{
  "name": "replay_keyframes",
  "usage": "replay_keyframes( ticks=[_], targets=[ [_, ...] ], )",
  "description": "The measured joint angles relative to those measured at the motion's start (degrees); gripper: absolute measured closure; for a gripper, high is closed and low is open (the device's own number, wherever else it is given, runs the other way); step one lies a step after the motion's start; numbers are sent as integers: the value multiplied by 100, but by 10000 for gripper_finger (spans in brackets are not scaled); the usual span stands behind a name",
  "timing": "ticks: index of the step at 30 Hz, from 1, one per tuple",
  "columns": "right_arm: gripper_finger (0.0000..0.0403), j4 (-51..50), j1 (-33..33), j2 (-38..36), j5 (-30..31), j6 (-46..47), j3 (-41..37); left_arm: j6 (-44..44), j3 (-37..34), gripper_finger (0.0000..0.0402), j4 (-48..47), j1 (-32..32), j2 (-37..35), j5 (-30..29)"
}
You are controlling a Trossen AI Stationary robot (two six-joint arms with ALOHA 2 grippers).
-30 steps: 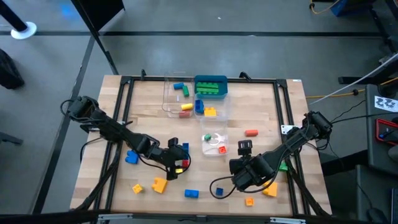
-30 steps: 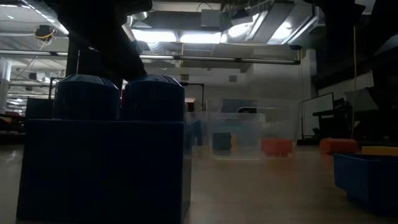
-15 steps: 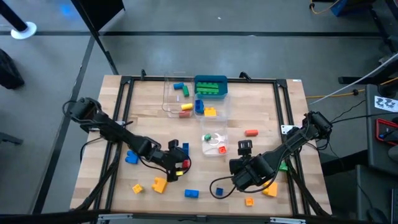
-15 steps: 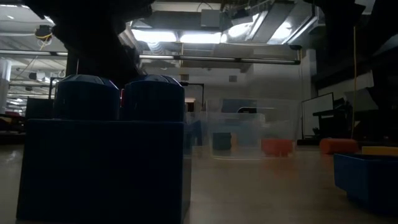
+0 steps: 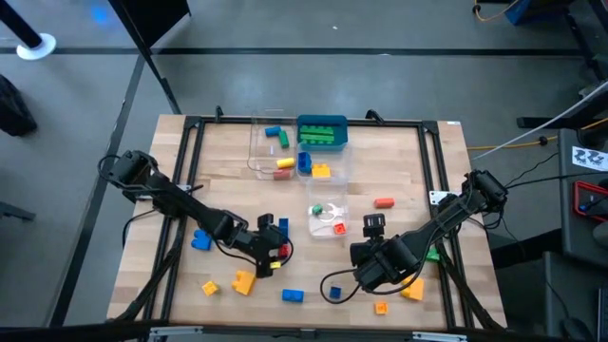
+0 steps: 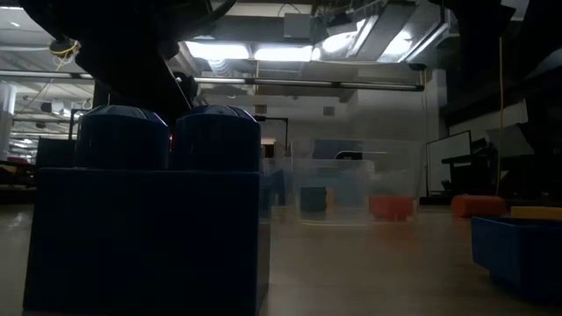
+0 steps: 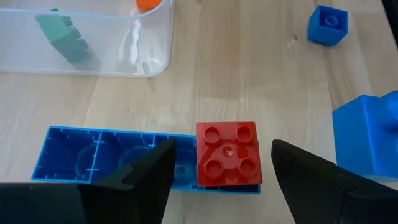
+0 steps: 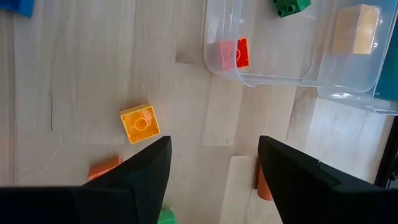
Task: Sort blocks by size
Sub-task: Put the red 4 stud small game piece into the bottom transparent bin
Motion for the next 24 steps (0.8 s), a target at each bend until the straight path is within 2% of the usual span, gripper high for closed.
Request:
replay_keyframes(
  ticks=[10, 19, 24],
  targets=[
    [162, 0, 0, 0, -2, 0, 0, -3, 0, 205, -57, 0, 0, -9],
    [162, -203, 0, 0, -2, 0, 0, -6, 0, 276, -40, 0, -2, -7],
    [162, -557, 0, 0, 44, 8, 0, -6, 1, 278, 11, 0, -12, -4]
  ],
)
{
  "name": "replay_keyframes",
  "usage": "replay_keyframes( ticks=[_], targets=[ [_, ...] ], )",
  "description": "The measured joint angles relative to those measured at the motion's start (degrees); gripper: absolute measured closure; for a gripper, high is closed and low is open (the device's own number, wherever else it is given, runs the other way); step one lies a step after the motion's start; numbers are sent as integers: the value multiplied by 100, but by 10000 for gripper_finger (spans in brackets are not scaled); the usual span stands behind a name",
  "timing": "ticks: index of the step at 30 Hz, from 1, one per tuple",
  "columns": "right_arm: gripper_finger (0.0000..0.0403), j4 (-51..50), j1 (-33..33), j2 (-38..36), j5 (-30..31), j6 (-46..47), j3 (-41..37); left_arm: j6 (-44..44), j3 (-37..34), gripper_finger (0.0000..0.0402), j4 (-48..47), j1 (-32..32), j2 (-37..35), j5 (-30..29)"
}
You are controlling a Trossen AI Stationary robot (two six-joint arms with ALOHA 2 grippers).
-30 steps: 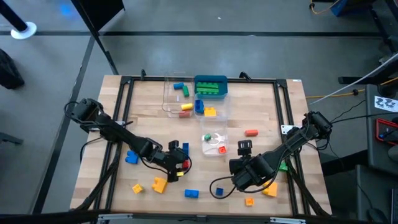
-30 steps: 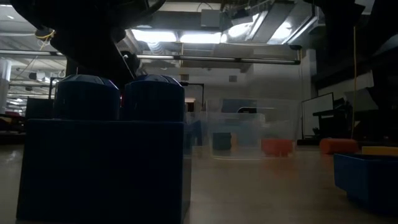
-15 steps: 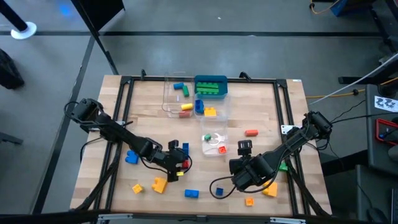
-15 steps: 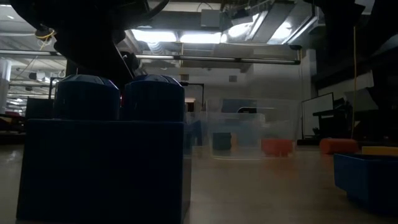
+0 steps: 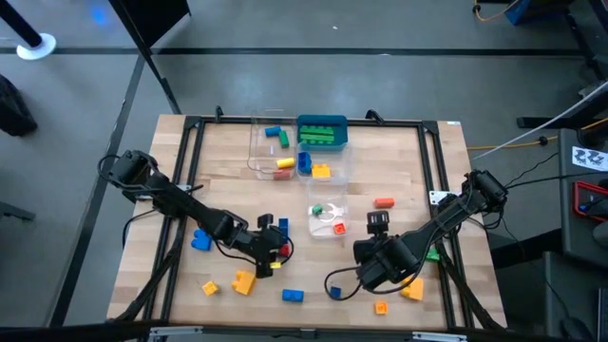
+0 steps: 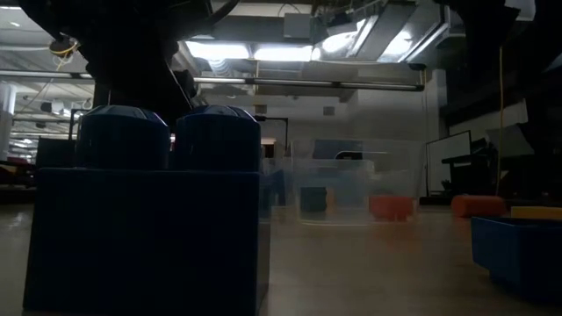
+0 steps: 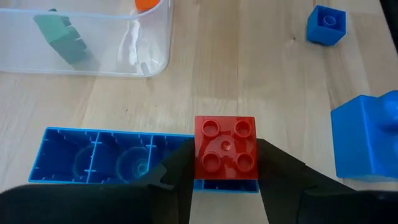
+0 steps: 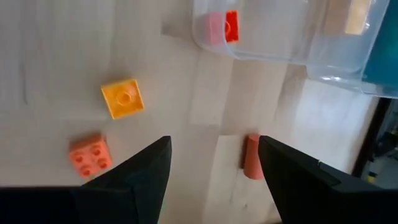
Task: Sort blocks by size
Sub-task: Put the red 4 stud small game piece into the bottom transparent bin, then put the yellow 4 stud small game piece into the bottom transparent bin
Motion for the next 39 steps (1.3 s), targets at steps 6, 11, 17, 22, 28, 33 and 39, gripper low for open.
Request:
replay_keyframes(
  ticks=[6, 11, 17, 22, 28, 33, 39],
  targets=[
    [162, -356, 151, -48, 309, 23, -2, 136, 168, 270, -23, 0, -209, 1],
    [162, -535, 431, -220, 430, 515, -2, 230, 305, 270, 400, 64, -312, -169],
    [162, -535, 885, -345, 723, 1540, -2, 1008, 312, 262, 1673, 442, -181, -543],
    [162, -264, 1288, -338, 914, 2230, -69, 1565, 312, 261, 2676, 958, 62, -626],
    [162, 906, 1633, -321, 880, 2205, -465, 1653, 307, 258, 3015, 1432, 356, -626],
    [162, 1801, 1646, -319, 645, 2280, -830, 1239, 301, 234, 2953, 1702, 436, -618],
    [162, 2579, 1596, -319, 518, 3350, -1265, 1128, 302, 194, 2961, 1897, 436, -619]
  ],
)
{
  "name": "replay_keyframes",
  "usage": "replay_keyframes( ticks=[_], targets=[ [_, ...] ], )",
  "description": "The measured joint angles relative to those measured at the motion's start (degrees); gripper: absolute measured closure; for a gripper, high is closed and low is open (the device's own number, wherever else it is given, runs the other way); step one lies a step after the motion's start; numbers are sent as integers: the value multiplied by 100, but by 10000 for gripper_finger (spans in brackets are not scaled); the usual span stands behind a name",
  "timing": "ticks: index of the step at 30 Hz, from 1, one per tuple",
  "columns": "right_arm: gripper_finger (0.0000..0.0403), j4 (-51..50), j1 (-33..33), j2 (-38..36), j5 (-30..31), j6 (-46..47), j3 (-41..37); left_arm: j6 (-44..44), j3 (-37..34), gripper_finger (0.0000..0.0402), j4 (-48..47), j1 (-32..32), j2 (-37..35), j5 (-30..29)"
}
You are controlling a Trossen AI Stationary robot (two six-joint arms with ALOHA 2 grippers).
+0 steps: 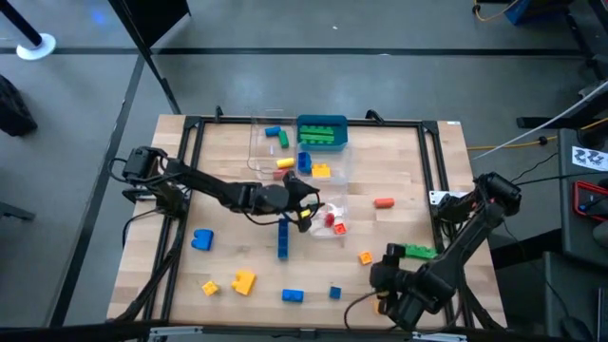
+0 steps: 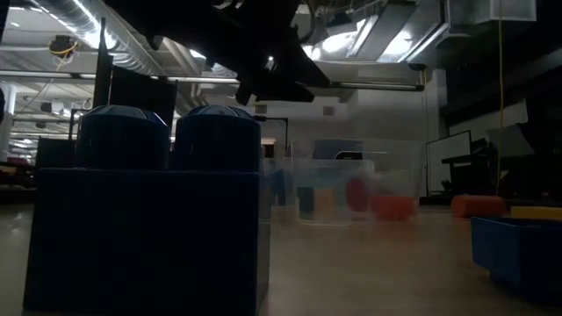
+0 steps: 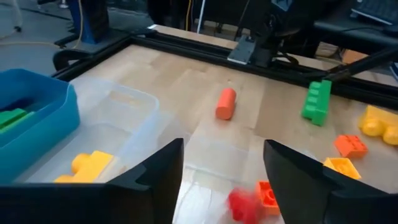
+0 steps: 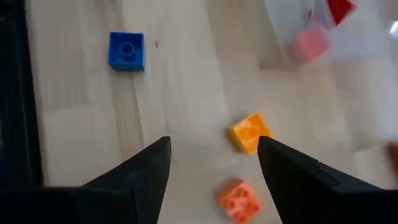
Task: Sort blocks by size
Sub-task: Put the yellow 4 stud small game piece into the bottom transparent bin
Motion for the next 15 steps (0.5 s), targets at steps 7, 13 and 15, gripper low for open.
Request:
replay_keyframes(
  ticks=[7, 13, 15],
  targets=[
    [162, 294, -106, 33, -139, -546, -425, -71, 0, 187, -27, -10, -66, 200],
    [162, 429, -594, 32, -637, -1840, -681, -268, 1, 197, -36, -302, -153, 608],
    [162, 511, -767, 33, -725, -2185, -824, -377, 1, 199, -3, -428, -173, 603]
  ],
)
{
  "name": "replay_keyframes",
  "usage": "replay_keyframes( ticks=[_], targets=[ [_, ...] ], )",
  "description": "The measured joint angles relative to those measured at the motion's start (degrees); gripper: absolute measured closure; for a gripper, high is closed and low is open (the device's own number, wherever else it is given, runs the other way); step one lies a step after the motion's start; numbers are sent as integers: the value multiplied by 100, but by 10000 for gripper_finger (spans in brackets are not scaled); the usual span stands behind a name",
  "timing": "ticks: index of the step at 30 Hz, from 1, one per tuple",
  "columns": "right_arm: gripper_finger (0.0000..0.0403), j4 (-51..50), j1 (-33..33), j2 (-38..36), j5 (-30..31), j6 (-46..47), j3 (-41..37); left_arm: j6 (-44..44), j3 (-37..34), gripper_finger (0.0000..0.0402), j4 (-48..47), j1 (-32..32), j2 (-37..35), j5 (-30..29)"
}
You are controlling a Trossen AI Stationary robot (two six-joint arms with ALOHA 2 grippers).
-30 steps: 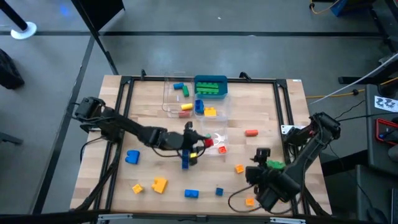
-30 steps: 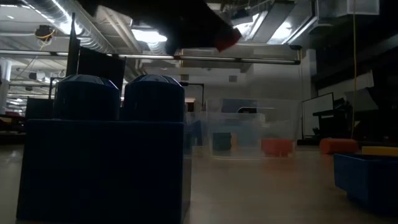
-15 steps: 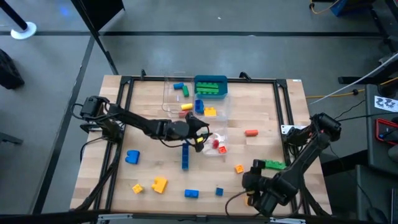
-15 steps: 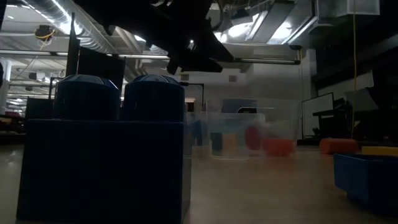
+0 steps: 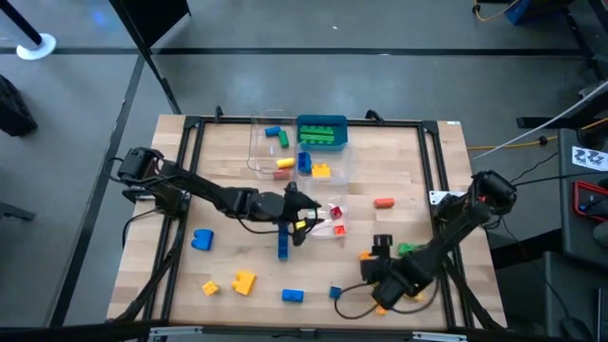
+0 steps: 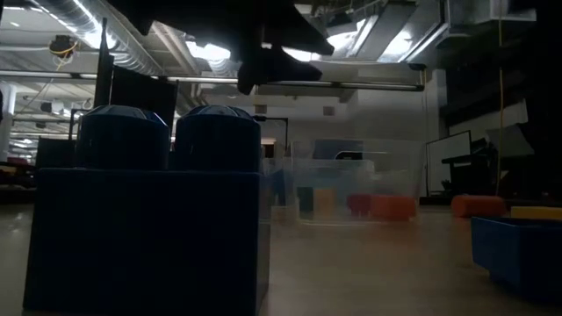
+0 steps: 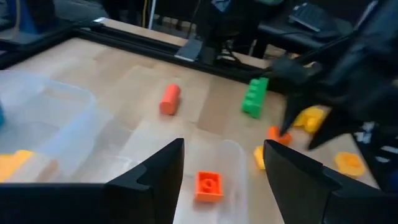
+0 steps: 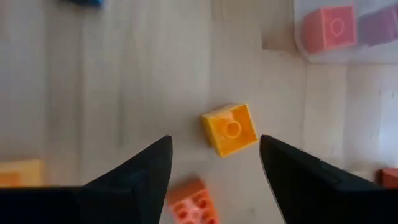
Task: Sort blocks by size
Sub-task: Put the yellow 4 stud small game piece into the bottom transparent bin
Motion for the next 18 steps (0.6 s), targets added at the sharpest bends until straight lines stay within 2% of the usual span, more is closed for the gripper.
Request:
replay_keyframes(
  ticks=[5, 10, 18],
  targets=[
    [162, 220, -393, 0, -350, -761, -329, -168, 0, 198, 2, -350, -19, -9],
    [162, 431, -689, 0, -354, -1099, -619, -270, 0, 202, 18, -633, -19, -9],
    [162, 1528, -1041, 0, -880, -1514, -1099, -723, 0, 204, 7, -948, -19, -11]
  ],
)
